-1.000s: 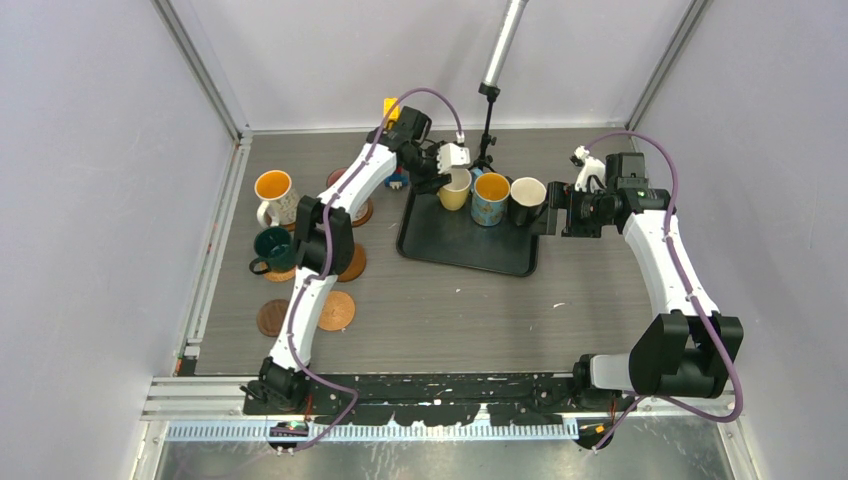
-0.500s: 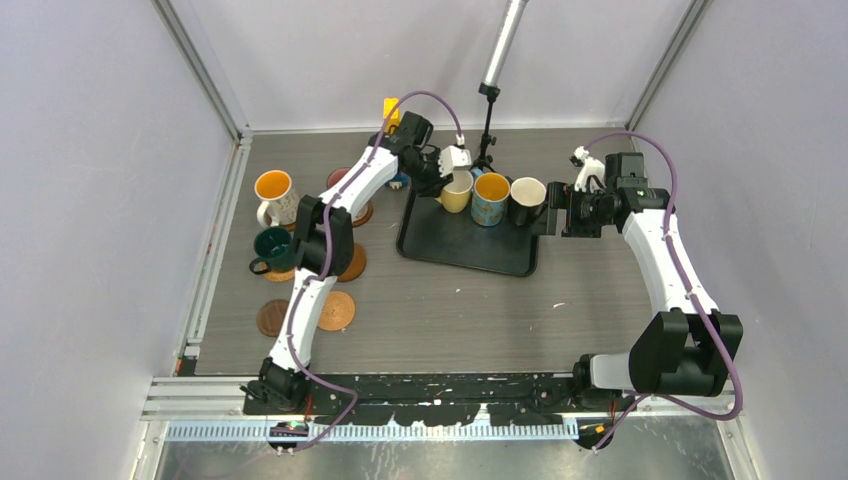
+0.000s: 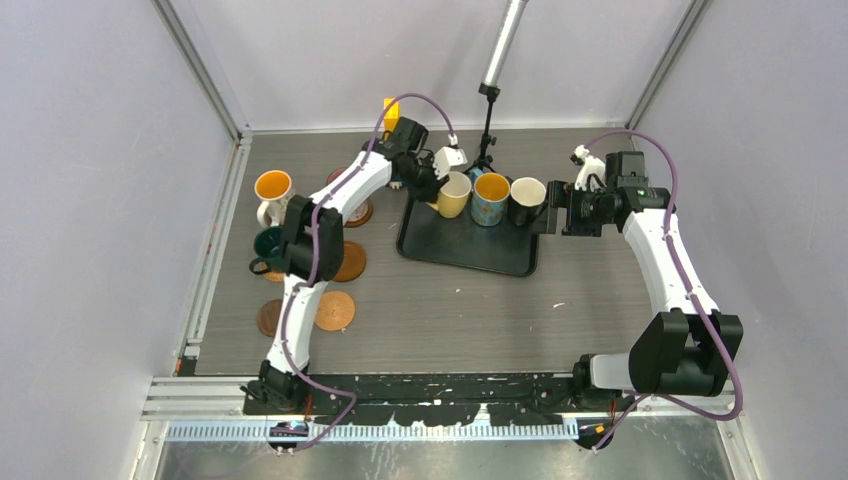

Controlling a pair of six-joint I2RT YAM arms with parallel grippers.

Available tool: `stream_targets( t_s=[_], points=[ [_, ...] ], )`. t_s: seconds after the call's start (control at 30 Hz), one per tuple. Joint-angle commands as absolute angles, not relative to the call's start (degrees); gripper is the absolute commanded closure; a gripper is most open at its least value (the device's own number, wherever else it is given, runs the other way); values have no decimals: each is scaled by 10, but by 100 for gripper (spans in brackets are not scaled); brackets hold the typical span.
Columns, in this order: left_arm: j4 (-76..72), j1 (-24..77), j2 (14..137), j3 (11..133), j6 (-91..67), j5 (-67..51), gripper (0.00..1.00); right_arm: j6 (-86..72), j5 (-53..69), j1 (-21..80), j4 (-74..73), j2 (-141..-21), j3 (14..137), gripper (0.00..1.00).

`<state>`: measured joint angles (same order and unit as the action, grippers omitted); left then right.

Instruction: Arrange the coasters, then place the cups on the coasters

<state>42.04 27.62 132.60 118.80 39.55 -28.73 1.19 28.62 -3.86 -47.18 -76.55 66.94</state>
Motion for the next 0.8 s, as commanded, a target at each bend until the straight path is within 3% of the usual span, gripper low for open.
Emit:
stream_targets(
  t_s=[0.0, 0.17, 0.5, 0.77],
  points=[
    [379, 266, 1185, 1154, 343, -315, 100, 7, 289, -37, -458, -765, 694, 10],
    [401, 225, 1072, 1066, 327, -359, 100, 1, 294, -37, -451, -770, 694, 10],
    [511, 50, 797, 825, 397, -480, 100, 1, 301, -33, -458, -780, 703, 10],
    [805, -184, 666, 735, 690, -548, 100, 1, 292, -16, -462, -780, 695, 10]
  ],
)
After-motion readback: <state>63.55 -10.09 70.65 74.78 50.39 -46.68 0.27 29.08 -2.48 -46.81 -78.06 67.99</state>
